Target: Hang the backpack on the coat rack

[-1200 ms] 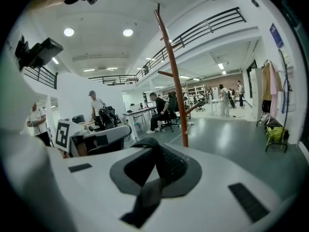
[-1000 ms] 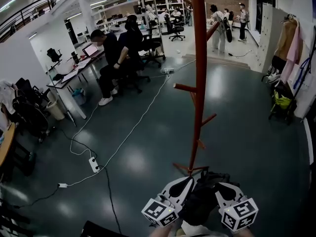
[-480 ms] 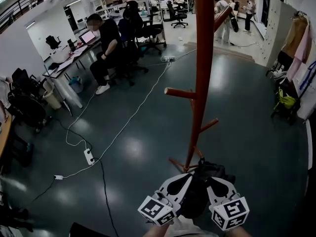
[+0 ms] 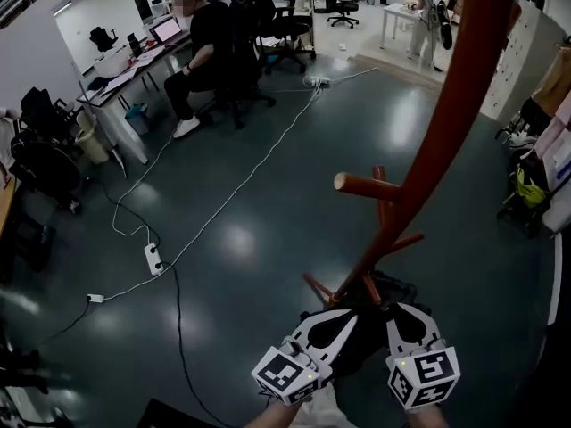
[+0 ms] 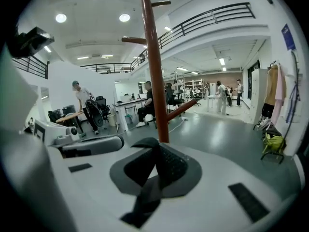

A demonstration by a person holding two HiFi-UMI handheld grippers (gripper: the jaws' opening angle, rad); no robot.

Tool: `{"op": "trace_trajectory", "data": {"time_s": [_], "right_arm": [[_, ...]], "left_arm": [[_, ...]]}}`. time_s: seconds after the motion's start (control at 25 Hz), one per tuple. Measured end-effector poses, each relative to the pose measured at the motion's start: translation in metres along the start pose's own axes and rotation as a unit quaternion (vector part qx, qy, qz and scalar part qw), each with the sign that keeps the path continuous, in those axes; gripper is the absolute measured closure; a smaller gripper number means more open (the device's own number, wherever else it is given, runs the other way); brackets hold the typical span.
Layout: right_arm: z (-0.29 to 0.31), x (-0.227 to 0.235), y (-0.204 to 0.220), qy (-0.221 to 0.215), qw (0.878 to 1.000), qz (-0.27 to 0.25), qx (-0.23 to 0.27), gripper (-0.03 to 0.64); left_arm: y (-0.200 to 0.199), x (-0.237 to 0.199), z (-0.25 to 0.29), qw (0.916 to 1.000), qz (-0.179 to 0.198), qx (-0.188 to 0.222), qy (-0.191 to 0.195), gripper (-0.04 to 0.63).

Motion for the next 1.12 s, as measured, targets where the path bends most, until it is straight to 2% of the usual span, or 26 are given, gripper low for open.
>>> {"op": "trace_trajectory", "data": {"time_s": [0.2, 0.56, 0.76, 0.96, 1.12], "right_arm": [[0.029, 0.015, -0.002, 0.018, 0.999, -0.016, -0.038, 0.584], [0.07, 0.016, 0.014, 0.018, 0.99, -0.067, -0.124, 0.583], [0.081, 0.011, 0.015, -0.008, 0.982, -0.085, -0.17, 0.583], [0.086, 0.005, 0.014, -0.033, 0.975, -0.102, -0.193, 0.583], [0.082, 0.002, 0.015, -0.042, 0.973, -0.1, -0.204, 0.583]], "left_arm": [[-0.014, -0.026, 0.017, 0.9999, 0.001, 0.001, -0.017, 0.586], [0.003, -0.062, 0.021, 0.9995, -0.02, 0.01, -0.02, 0.586], [0.004, -0.073, 0.017, 0.9992, -0.028, 0.016, -0.021, 0.586], [0.002, -0.08, 0.01, 0.9989, -0.034, 0.019, -0.029, 0.586], [0.017, -0.084, 0.002, 0.9994, -0.018, 0.016, -0.026, 0.586]]}}
Point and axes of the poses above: the fingertips, and each gripper's own axes: z forward along the fingers, x to its right, y out of its underside, the point moved 2 cm from there along -z, backward along the fingers, and after that the axes turned 1 degree about -z, right-handed, at the moved point
